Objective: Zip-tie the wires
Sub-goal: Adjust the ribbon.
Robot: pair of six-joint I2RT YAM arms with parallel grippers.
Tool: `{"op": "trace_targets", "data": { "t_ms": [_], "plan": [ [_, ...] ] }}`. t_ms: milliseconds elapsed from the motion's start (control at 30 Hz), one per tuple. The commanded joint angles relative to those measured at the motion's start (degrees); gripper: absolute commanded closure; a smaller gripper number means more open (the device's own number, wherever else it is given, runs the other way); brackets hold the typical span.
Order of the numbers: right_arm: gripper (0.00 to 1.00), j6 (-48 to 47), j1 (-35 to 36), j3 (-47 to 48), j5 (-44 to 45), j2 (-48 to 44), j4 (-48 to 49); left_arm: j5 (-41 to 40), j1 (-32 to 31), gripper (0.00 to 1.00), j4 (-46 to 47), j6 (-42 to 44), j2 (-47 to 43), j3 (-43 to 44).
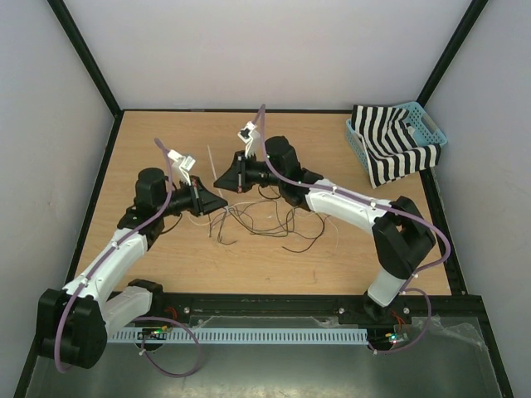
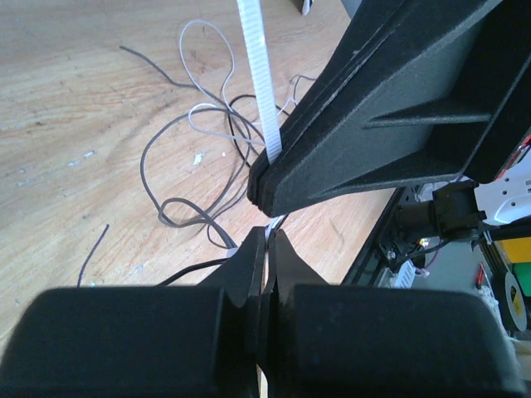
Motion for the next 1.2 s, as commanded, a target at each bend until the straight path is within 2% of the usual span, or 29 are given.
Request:
{"op": "trace_targets", "data": {
  "t_ms": [0,267,1167],
  "plan": [
    [1.00,-2.1,-1.9,6.9,1.0,-0.1,-0.6,0.7,-1.3,1.00,-0.1,0.6,-0.7,-0.7],
    [1.00,-4.1,-3.8,14.3,1.3,0.0,-4.9,-1.6,-5.0,1.00,0.8,-0.1,-0.5,-4.5],
    [1.00,-4.5,-6.0,21.6,2.2,0.0,-7.4,-6.0,-11.9,1.00,3.3,-0.3,4.6,-9.2]
  ]
}}
